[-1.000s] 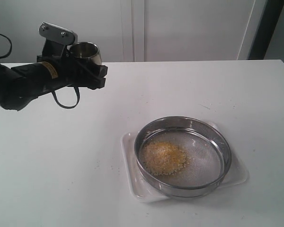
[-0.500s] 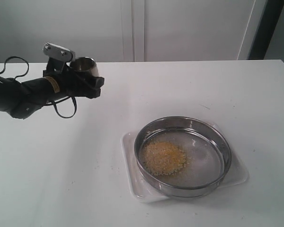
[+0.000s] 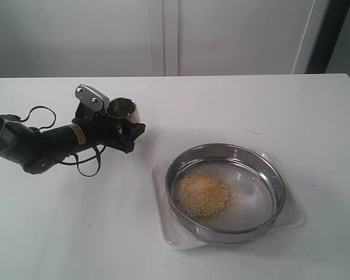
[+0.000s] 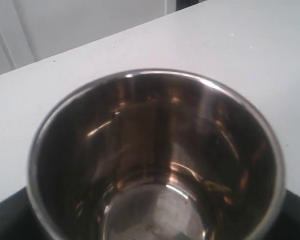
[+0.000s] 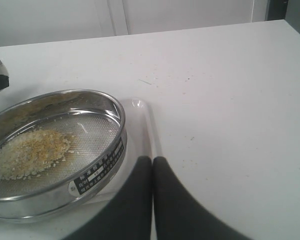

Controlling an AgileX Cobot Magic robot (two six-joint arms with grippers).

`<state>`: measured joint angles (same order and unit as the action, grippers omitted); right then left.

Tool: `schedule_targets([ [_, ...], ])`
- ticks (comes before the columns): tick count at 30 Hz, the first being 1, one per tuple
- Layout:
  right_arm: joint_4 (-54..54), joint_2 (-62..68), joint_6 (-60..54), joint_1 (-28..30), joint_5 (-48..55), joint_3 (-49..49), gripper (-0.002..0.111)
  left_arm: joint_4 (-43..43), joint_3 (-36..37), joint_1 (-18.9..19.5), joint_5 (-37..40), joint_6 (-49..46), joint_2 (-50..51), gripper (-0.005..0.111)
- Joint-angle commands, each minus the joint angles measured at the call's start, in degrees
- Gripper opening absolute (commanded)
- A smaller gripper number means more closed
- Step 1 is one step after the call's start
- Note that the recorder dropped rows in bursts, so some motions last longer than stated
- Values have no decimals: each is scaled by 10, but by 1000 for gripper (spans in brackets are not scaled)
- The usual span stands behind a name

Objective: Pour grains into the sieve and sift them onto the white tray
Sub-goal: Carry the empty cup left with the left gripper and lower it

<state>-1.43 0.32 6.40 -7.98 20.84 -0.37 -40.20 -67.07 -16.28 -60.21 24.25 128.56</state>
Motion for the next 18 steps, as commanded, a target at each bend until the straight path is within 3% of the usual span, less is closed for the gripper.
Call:
schedule_targets([
  [1,0,-3,-1,0,-8,4,0,-10,-4,2,-38,-2,10,0],
  [6,0,-3,-1,0,-8,4,0,-43,-7,0,-39,0,10,0],
  [9,0,-3,-1,0,-8,4,0,-74,-18,-6,12,25,10,0],
  [18,0,-3,-1,0,-8,4,0,-74,-24,-12,32,33,10,0],
])
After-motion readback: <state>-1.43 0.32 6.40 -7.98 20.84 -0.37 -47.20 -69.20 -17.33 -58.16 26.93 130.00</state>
